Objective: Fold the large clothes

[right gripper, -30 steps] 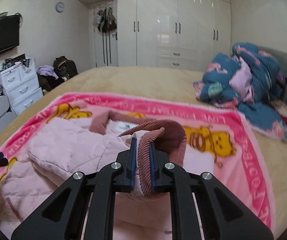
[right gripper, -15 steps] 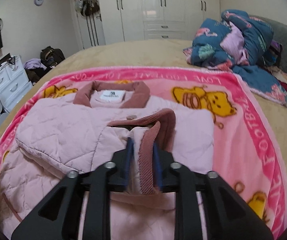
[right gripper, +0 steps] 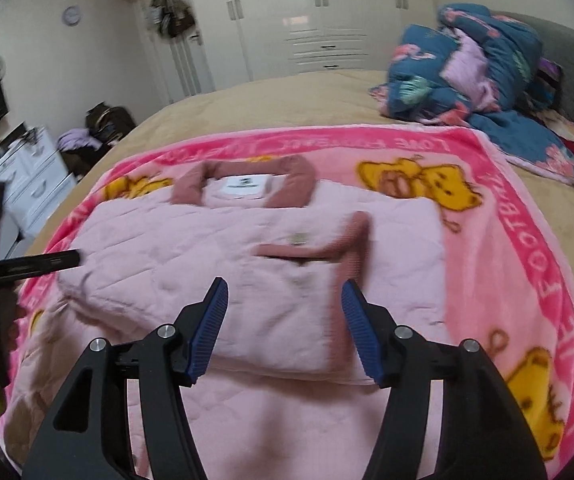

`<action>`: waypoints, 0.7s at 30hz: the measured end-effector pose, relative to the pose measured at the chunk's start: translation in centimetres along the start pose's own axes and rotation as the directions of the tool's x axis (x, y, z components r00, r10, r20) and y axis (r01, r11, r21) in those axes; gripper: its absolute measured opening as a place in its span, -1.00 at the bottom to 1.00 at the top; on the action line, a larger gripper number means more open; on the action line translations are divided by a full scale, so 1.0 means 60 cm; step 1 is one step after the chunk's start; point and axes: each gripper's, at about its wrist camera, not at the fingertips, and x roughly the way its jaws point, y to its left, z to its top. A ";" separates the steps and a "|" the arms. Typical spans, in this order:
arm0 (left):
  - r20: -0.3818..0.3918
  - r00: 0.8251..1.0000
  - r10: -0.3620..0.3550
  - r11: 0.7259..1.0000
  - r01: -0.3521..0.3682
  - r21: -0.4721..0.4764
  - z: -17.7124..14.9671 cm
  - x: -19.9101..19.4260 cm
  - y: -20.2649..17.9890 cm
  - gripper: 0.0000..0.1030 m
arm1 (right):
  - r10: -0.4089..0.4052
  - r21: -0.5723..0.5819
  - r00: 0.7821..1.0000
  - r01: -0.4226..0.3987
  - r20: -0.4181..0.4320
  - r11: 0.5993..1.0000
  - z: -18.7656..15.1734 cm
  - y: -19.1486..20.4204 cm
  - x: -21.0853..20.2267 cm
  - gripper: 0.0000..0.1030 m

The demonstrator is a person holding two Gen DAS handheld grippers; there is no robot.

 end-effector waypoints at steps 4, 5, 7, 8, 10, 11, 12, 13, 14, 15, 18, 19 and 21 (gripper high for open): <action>-0.086 0.996 -0.027 0.999 0.024 -0.038 -0.017 0.067 0.027 0.84 | 0.041 -0.067 0.999 -0.042 -0.016 0.997 0.005 0.055 0.019 0.13; -0.079 0.996 -0.028 0.999 0.026 -0.034 -0.022 0.072 0.029 0.84 | 0.049 -0.074 0.999 -0.050 -0.021 0.996 0.008 0.064 0.025 0.14; -0.071 0.997 -0.022 1.000 0.020 -0.023 -0.026 0.073 0.027 0.84 | 0.057 -0.088 0.998 -0.060 -0.032 0.994 0.014 0.085 0.042 0.14; -0.069 0.997 -0.020 1.000 0.018 -0.022 -0.026 0.072 0.027 0.84 | 0.058 -0.091 0.998 -0.061 -0.037 0.994 0.017 0.091 0.051 0.14; -0.068 0.997 -0.022 1.000 0.020 -0.024 -0.026 0.073 0.027 0.84 | 0.056 -0.082 0.997 -0.061 -0.057 0.995 0.021 0.098 0.072 0.14; -0.067 0.998 -0.021 1.000 0.020 -0.023 -0.027 0.072 0.027 0.84 | 0.052 -0.075 0.996 -0.057 -0.071 0.996 0.022 0.099 0.082 0.14; -0.066 0.998 -0.021 1.000 0.019 -0.023 -0.026 0.073 0.028 0.84 | 0.036 -0.059 0.993 -0.043 -0.112 0.997 0.021 0.098 0.103 0.14; -0.064 0.998 -0.020 1.000 0.019 -0.023 -0.026 0.073 0.029 0.84 | 0.026 -0.045 0.988 -0.033 -0.150 0.998 0.018 0.095 0.122 0.14; -0.062 0.998 -0.020 1.000 0.019 -0.024 -0.026 0.074 0.029 0.84 | 0.014 -0.024 0.978 -0.020 -0.208 1.000 0.011 0.088 0.150 0.14; -0.059 0.998 -0.019 1.000 0.018 -0.021 -0.027 0.074 0.029 0.84 | 0.012 -0.012 0.972 -0.016 -0.235 1.000 0.004 0.084 0.164 0.14; -0.049 0.999 -0.015 1.000 0.015 -0.014 -0.029 0.078 0.025 0.84 | 0.009 0.023 0.967 -0.004 -0.256 1.000 -0.013 0.073 0.198 0.15; -0.046 0.999 -0.010 1.000 0.009 -0.011 -0.029 0.081 0.023 0.84 | 0.000 0.021 0.967 0.006 -0.254 1.000 -0.017 0.075 0.204 0.16; -0.043 0.999 0.001 1.000 -0.001 -0.007 -0.030 0.082 0.021 0.84 | -0.029 -0.004 0.970 0.029 -0.242 1.000 -0.022 0.083 0.210 0.18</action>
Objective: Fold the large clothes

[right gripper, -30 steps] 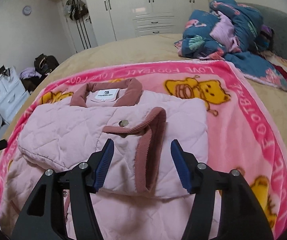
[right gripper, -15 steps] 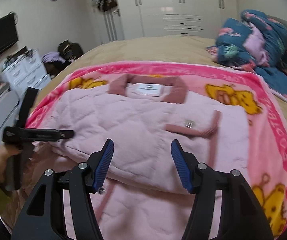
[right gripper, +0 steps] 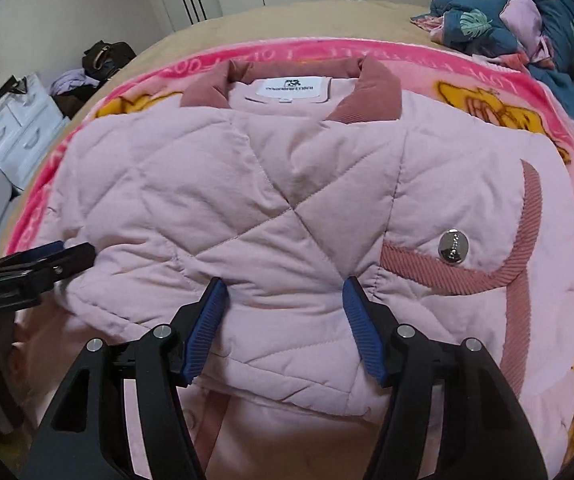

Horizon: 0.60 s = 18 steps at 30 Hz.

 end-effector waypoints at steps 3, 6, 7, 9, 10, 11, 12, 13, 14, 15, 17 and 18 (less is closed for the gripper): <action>0.001 1.000 0.005 1.000 -0.005 -0.001 0.000 -0.003 0.000 0.84 | 0.002 -0.002 1.000 -0.002 0.013 1.000 -0.003 0.002 -0.009 0.20; 0.010 1.000 0.014 1.000 -0.014 0.010 -0.001 -0.013 -0.006 0.84 | 0.047 0.015 0.998 -0.048 0.039 0.999 -0.008 -0.008 -0.042 0.30; 0.015 1.000 0.019 1.000 -0.020 0.017 -0.002 -0.018 -0.008 0.84 | 0.064 0.026 0.996 -0.065 0.057 0.998 -0.010 -0.012 -0.056 0.45; 0.024 0.999 0.032 0.999 -0.033 0.020 -0.003 -0.027 -0.010 0.84 | 0.063 0.044 0.993 -0.068 0.096 0.997 -0.018 -0.020 -0.087 0.71; 0.030 0.999 0.038 0.999 -0.039 0.023 -0.004 -0.032 -0.011 0.84 | 0.066 0.048 0.992 -0.071 0.107 0.996 -0.021 -0.022 -0.098 0.73; 0.039 0.998 0.050 0.998 -0.051 0.030 -0.006 -0.039 -0.014 0.84 | 0.074 0.053 0.991 -0.081 0.113 0.995 -0.024 -0.026 -0.109 0.74; 0.044 0.997 0.060 0.998 -0.061 0.035 -0.009 -0.045 -0.017 0.84 | 0.080 0.057 0.990 -0.087 0.116 0.995 -0.027 -0.026 -0.117 0.75; 0.048 0.997 0.066 0.997 -0.068 0.040 -0.012 -0.050 -0.019 0.84 | 0.083 0.063 0.989 -0.091 0.121 0.994 -0.029 -0.029 -0.125 0.79; 0.051 0.996 0.070 0.996 -0.073 0.042 -0.014 -0.055 -0.021 0.84 | 0.082 0.071 0.989 -0.091 0.127 0.993 -0.034 -0.032 -0.135 0.83; 0.056 0.996 0.072 0.996 -0.075 0.045 -0.016 -0.062 -0.023 0.84 | 0.082 0.073 0.988 -0.092 0.131 0.993 -0.036 -0.033 -0.142 0.85; 0.064 0.995 0.072 0.996 -0.075 0.052 -0.020 -0.075 -0.027 0.84 | 0.081 0.075 0.986 -0.093 0.145 0.993 -0.043 -0.034 -0.155 0.91; 0.069 0.995 0.070 0.996 -0.074 0.056 -0.022 -0.083 -0.029 0.84 | 0.077 0.076 0.986 -0.089 0.150 0.993 -0.047 -0.035 -0.163 0.91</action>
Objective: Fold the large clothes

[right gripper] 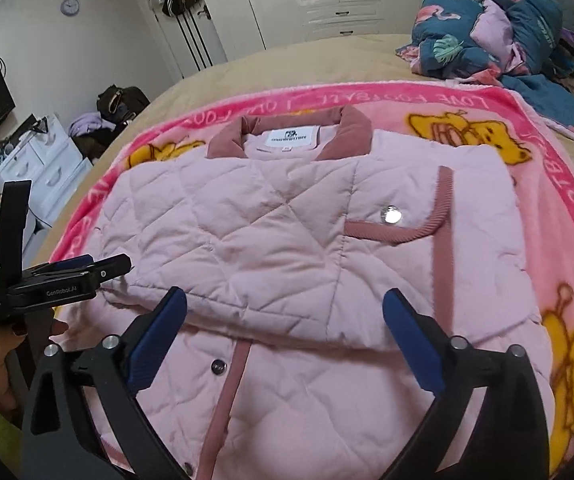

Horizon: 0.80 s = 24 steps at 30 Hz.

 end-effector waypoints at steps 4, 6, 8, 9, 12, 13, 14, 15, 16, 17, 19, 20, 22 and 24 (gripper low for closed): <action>0.025 1.000 -0.004 1.000 0.004 0.008 -0.004 -0.030 -0.005 0.84 | 0.020 0.024 1.000 -0.020 0.004 1.000 -0.009 -0.003 -0.017 0.91; 0.032 0.999 -0.011 1.000 0.011 0.009 -0.005 -0.044 -0.007 0.84 | 0.033 0.036 0.999 -0.033 0.000 0.999 -0.012 -0.002 -0.024 0.92; 0.034 0.999 -0.015 1.000 0.015 0.007 -0.005 -0.055 -0.008 0.84 | 0.029 0.033 1.000 -0.029 0.006 0.999 -0.015 0.002 -0.031 0.92; 0.038 0.999 -0.017 1.000 0.017 0.005 -0.006 -0.064 -0.009 0.84 | 0.027 0.029 1.000 -0.027 0.008 0.999 -0.015 0.005 -0.036 0.92; 0.052 0.998 -0.029 1.000 0.029 0.003 -0.011 -0.082 -0.011 0.84 | 0.025 0.023 1.000 -0.026 0.016 0.999 -0.018 0.011 -0.047 0.92; 0.054 0.998 -0.031 1.000 0.031 0.004 -0.012 -0.087 -0.012 0.84 | 0.026 0.022 1.000 -0.026 0.016 0.999 -0.019 0.012 -0.050 0.92; 0.056 0.998 -0.032 0.999 0.032 0.004 -0.014 -0.093 -0.013 0.84 | 0.022 0.021 1.000 -0.023 0.016 1.000 -0.021 0.013 -0.054 0.92; 0.059 0.998 -0.034 0.999 0.034 0.004 -0.017 -0.097 -0.014 0.84 | 0.018 0.018 1.000 -0.018 0.016 1.000 -0.022 0.015 -0.056 0.92; 0.062 0.997 -0.038 0.999 0.038 0.003 -0.020 -0.103 -0.014 0.84 | 0.016 0.014 1.000 -0.016 0.014 1.000 -0.024 0.017 -0.059 0.92; 0.063 0.997 -0.041 0.999 0.040 0.002 -0.023 -0.108 -0.016 0.84 | 0.010 0.011 1.000 -0.010 0.014 1.000 -0.026 0.019 -0.062 0.92; 0.070 0.996 -0.050 0.999 0.050 -0.001 -0.031 -0.120 -0.019 0.84 | -0.001 -0.002 1.000 0.001 0.021 1.000 -0.028 0.022 -0.070 0.92; 0.071 0.996 -0.058 0.998 0.058 -0.001 -0.037 -0.127 -0.021 0.84 | -0.014 -0.016 0.999 0.014 0.029 1.000 -0.031 0.026 -0.077 0.92; 0.069 0.995 -0.075 0.997 0.075 0.005 -0.045 -0.137 -0.026 0.84 | -0.035 -0.044 0.998 0.037 0.046 0.998 -0.035 0.033 -0.089 0.92; 0.077 0.994 -0.081 0.997 0.080 0.018 -0.053 -0.149 -0.033 0.84 | -0.048 -0.067 0.997 0.053 0.065 0.996 -0.039 0.040 -0.104 0.92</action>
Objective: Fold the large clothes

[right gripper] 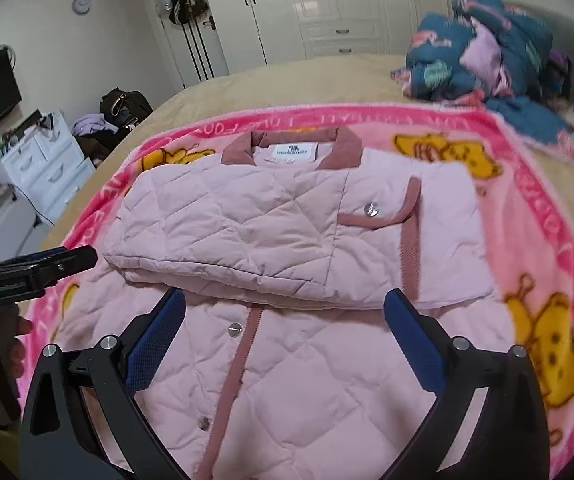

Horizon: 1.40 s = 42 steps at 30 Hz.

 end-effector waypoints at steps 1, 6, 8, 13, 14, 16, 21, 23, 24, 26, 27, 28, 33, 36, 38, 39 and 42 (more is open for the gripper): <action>0.006 1.000 0.000 1.000 0.000 0.007 -0.003 -0.007 -0.004 0.84 | 0.003 -0.004 1.000 -0.003 0.008 1.000 0.000 0.002 -0.007 0.92; 0.049 0.999 -0.007 1.000 0.007 0.017 -0.014 -0.049 -0.016 0.84 | 0.013 -0.009 0.999 -0.013 0.045 1.000 -0.001 0.010 -0.047 0.92; 0.064 0.998 -0.012 1.000 0.010 0.019 -0.020 -0.065 -0.019 0.84 | 0.024 -0.012 0.998 -0.023 0.055 1.000 -0.002 0.014 -0.063 0.92; 0.085 0.996 -0.024 1.000 0.023 0.008 -0.036 -0.096 -0.021 0.84 | 0.027 -0.025 0.997 -0.026 0.070 0.999 -0.007 0.027 -0.091 0.92; 0.088 0.996 -0.027 1.000 0.027 0.005 -0.039 -0.102 -0.021 0.84 | 0.027 -0.032 0.997 -0.025 0.074 0.999 -0.009 0.031 -0.097 0.92; 0.092 0.995 -0.032 0.999 0.032 0.002 -0.045 -0.113 -0.022 0.84 | 0.025 -0.039 0.996 -0.022 0.083 0.999 -0.012 0.036 -0.107 0.92; 0.119 0.992 -0.041 0.999 0.041 0.008 -0.059 -0.146 -0.029 0.84 | 0.045 -0.047 0.994 -0.041 0.099 0.998 -0.023 0.046 -0.137 0.92; 0.127 0.991 -0.040 0.999 0.039 0.012 -0.065 -0.158 -0.032 0.84 | 0.042 -0.053 0.994 -0.037 0.102 0.998 -0.026 0.050 -0.149 0.92; 0.131 0.991 -0.041 0.999 0.039 0.013 -0.067 -0.161 -0.033 0.84 | 0.042 -0.056 0.994 -0.037 0.102 0.998 -0.028 0.052 -0.153 0.92; 0.139 0.990 -0.032 0.999 0.030 0.016 -0.075 -0.172 -0.034 0.84 | 0.040 -0.059 0.994 -0.033 0.106 0.998 -0.032 0.056 -0.162 0.92; 0.142 0.989 -0.033 0.999 0.031 0.015 -0.078 -0.176 -0.034 0.84 | 0.043 -0.060 0.993 -0.037 0.113 0.998 -0.035 0.057 -0.169 0.92; 0.146 0.989 -0.034 0.999 0.032 0.013 -0.083 -0.182 -0.034 0.84 | 0.048 -0.058 0.992 -0.042 0.117 0.997 -0.038 0.057 -0.175 0.92; 0.166 0.986 -0.010 1.000 0.006 0.026 -0.106 -0.204 -0.036 0.84 | 0.056 -0.050 0.991 -0.050 0.121 0.997 -0.049 0.056 -0.194 0.92; 0.171 0.985 0.005 1.000 -0.010 0.030 -0.121 -0.211 -0.035 0.84 | 0.057 -0.052 0.991 -0.051 0.121 0.997 -0.058 0.056 -0.202 0.92; 0.171 0.985 0.006 1.000 -0.011 0.027 -0.130 -0.214 -0.033 0.84 | 0.054 -0.048 0.991 -0.048 0.121 0.998 -0.067 0.054 -0.207 0.92; 0.169 0.986 0.004 1.000 -0.009 0.025 -0.133 -0.214 -0.032 0.84 | 0.049 -0.045 0.991 -0.044 0.124 0.998 -0.071 0.053 -0.210 0.92; 0.165 0.986 0.007 1.000 -0.010 0.020 -0.147 -0.214 -0.029 0.84 | 0.041 -0.027 0.990 -0.038 0.131 0.999 -0.083 0.045 -0.216 0.92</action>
